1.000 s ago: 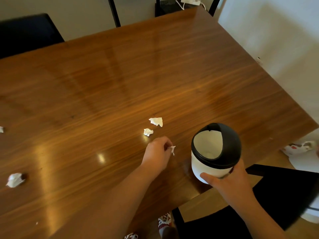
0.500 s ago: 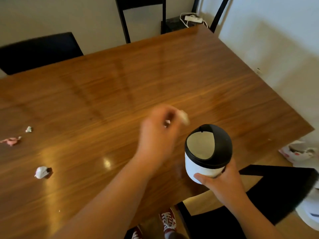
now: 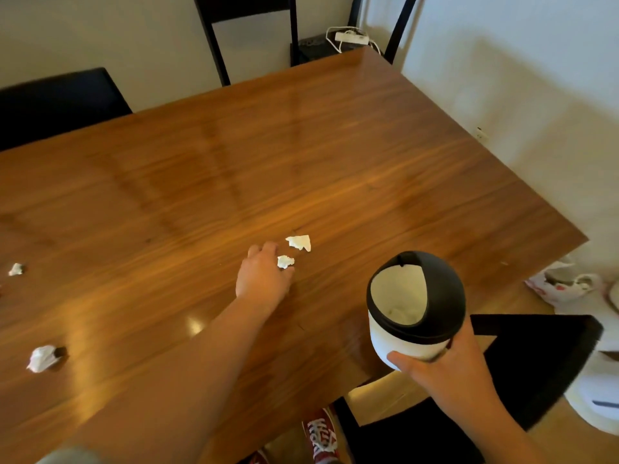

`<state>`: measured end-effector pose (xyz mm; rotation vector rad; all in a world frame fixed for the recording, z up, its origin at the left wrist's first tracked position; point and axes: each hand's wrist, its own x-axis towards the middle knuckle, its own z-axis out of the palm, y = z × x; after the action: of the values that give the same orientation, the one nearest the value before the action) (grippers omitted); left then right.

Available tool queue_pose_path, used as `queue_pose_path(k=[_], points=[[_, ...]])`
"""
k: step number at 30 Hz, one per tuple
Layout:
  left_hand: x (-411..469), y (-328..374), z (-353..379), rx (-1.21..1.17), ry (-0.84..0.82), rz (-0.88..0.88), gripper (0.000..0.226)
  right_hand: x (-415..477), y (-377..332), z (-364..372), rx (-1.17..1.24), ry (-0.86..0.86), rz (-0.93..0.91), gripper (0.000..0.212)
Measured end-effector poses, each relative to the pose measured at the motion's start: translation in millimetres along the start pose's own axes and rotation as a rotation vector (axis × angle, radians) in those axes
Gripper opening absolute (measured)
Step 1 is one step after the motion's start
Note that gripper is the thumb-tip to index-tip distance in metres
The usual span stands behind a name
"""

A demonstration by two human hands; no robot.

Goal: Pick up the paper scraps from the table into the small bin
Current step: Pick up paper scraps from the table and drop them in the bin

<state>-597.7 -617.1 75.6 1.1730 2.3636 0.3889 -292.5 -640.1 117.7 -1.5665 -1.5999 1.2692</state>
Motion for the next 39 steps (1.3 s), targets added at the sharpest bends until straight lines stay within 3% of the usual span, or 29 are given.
queue_pose_path(k=[3, 13, 16, 19, 22, 25, 30, 33, 35, 36, 38, 39], points=[[19, -1, 18, 0.088, -0.037, 0.015, 0.059, -3, 10, -2, 0.008, -0.015, 0.001, 0.111], [15, -8, 36, 0.129, 0.027, 0.126, 0.015, -2, 23, -3, -0.006, -0.005, 0.086, 0.117], [-2, -21, 33, 0.074, 0.038, 0.104, 0.008, -2, 19, 1, 0.021, -0.031, 0.084, 0.121], [-29, -33, 24, -0.005, 0.013, 0.071, 0.009, -2, 15, 8, 0.008, -0.037, 0.076, 0.112], [-55, -33, 3, -0.288, 0.037, -0.003, 0.014, -2, 9, 12, -0.017, -0.031, 0.072, 0.111], [-74, -19, -44, -0.641, 0.281, -0.004, 0.011, -2, 4, 14, -0.027, -0.035, 0.053, 0.111], [-97, 18, -141, -0.902, 0.886, 0.315, 0.011, 0, -5, 13, -0.043, -0.036, 0.001, 0.110], [-99, 39, -154, -1.003, 0.994, 0.347, 0.006, 3, -7, 15, -0.049, -0.036, -0.033, 0.111], [-101, 62, -134, -0.948, 0.849, 0.365, 0.005, 5, -8, 16, -0.049, -0.036, -0.054, 0.111], [-103, 72, -118, -0.845, 0.599, 0.397, 0.006, 7, -7, 16, -0.046, -0.040, -0.061, 0.110], [-109, 80, -82, -0.388, -0.031, 0.547, 0.027, 9, -5, 15, -0.030, -0.049, -0.065, 0.109], [-112, 76, -67, -0.204, -0.221, 0.639, 0.037, 9, -4, 13, -0.025, -0.050, -0.064, 0.108]])
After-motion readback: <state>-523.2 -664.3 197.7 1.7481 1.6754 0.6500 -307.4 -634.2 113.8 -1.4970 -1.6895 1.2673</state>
